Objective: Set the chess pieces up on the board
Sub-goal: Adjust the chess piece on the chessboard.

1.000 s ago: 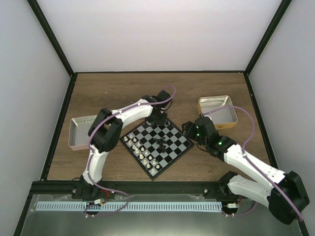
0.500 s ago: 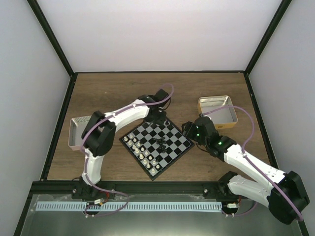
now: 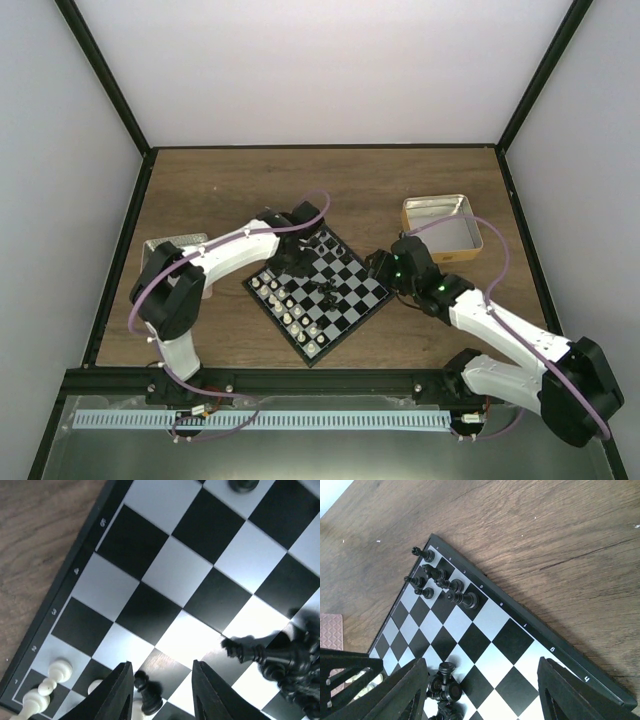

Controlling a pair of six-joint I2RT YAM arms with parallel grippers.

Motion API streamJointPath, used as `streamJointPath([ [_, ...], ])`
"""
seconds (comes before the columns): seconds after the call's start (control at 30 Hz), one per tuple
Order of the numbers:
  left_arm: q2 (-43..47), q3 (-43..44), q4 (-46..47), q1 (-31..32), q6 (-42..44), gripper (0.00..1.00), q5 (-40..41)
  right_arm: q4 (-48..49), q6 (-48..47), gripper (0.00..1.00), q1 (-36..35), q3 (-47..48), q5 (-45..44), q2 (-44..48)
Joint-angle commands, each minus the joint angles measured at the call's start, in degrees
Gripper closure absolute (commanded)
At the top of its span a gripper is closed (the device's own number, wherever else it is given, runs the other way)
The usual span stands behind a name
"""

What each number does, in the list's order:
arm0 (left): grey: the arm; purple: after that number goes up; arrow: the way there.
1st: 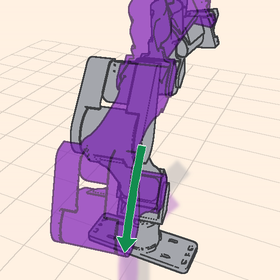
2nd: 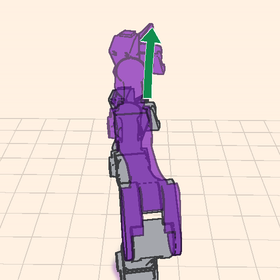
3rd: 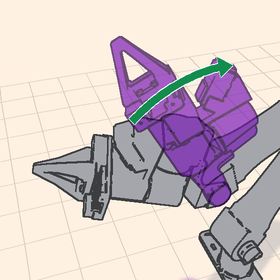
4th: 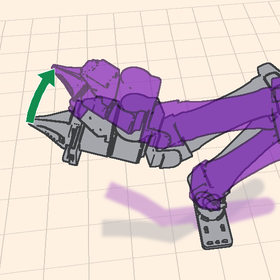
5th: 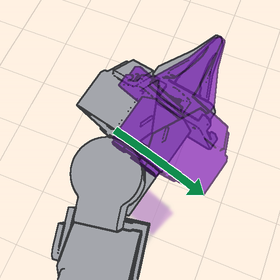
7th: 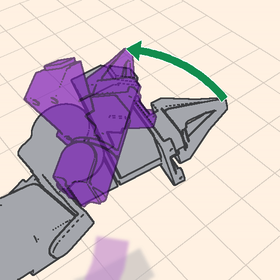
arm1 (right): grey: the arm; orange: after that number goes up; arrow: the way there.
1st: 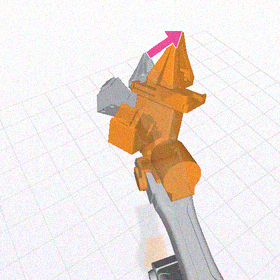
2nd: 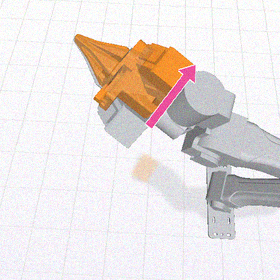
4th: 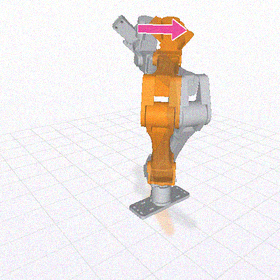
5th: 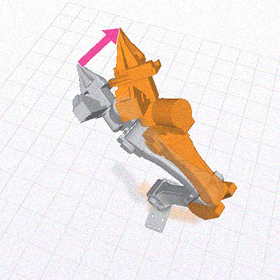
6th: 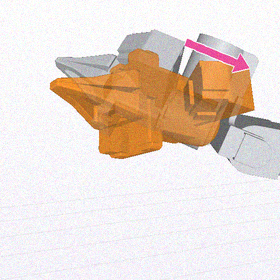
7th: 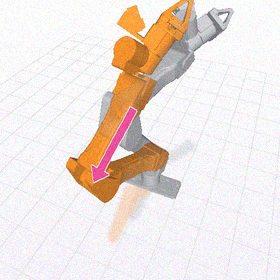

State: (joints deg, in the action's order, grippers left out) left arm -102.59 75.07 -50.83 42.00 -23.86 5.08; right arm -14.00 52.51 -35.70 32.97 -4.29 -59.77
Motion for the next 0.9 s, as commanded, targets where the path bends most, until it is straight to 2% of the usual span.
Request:
streamJointPath([
  [0.0,2.2,-1.5,-2.8,0.1,-1.6,0.66,-1.8,1.0,0.0,0.38,0.0,2.2,0.3,-0.3],
  [0.33,1.7,-4.8,-3.7,0.1,-0.9,0.65,-4.0,1.2,-0.6,0.38,0.0,1.6,-0.1,-0.4],
  [0.6,1.2,-5.3,-2.9,0.3,-0.6,0.72,-4.5,1.5,-0.4,0.38,0.0,1.0,0.2,-0.5],
  [0.87,0.6,-5.1,-3.4,0.2,-0.9,0.71,-3.3,1.5,-0.3,0.38,0.0,0.8,0.0,-0.3],
])
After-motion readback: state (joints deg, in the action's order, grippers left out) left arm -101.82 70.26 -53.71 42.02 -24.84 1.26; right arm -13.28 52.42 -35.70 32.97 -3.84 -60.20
